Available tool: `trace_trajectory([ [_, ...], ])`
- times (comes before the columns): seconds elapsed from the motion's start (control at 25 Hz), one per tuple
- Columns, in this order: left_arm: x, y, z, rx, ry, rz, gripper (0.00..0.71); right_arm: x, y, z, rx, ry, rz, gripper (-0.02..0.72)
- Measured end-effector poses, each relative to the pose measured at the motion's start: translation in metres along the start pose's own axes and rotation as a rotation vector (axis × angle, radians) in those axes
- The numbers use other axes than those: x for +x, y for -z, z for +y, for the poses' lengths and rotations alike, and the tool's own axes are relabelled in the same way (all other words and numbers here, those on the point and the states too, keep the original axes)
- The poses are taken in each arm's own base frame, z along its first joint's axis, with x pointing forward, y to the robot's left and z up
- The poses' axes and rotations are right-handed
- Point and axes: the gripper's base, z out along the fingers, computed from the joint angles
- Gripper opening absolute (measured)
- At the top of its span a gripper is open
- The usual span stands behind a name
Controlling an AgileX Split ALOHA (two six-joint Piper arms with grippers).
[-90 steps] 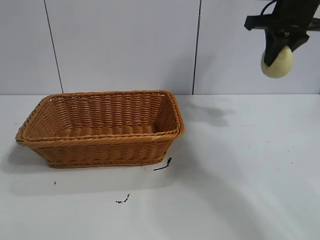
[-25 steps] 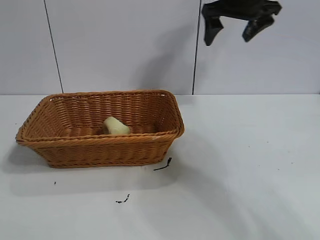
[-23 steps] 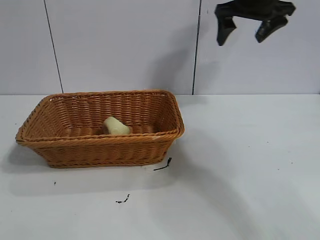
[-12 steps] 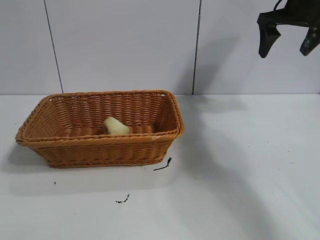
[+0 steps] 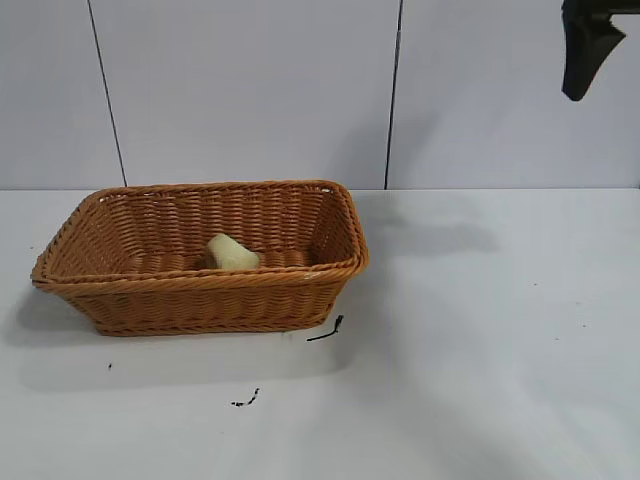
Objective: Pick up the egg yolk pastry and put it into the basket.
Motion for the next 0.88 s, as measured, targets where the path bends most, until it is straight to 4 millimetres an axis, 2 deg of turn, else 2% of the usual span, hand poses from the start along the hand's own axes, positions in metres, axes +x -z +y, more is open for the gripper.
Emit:
trace_trajectory([
  [0.24, 0.000, 0.000, 0.000, 0.000, 0.000, 0.000, 0.696, 0.079, 0.050, 0.011, -0.007, 0.004, 0.001, 0.673],
  [0.4, 0.000, 0.000, 0.000, 0.000, 0.000, 0.000, 0.696, 0.139, 0.069, 0.018, -0.007, 0.007, -0.004, 0.673],
  [0.6, 0.000, 0.000, 0.000, 0.000, 0.000, 0.000, 0.696, 0.211, 0.069, 0.025, -0.006, 0.007, -0.016, 0.673],
  [0.68, 0.000, 0.000, 0.000, 0.000, 0.000, 0.000, 0.696, 0.236, 0.068, 0.028, 0.001, 0.008, -0.075, 0.673],
  [0.88, 0.000, 0.000, 0.000, 0.000, 0.000, 0.000, 0.696, 0.291, 0.049, 0.034, 0.010, 0.004, -0.194, 0.673],
])
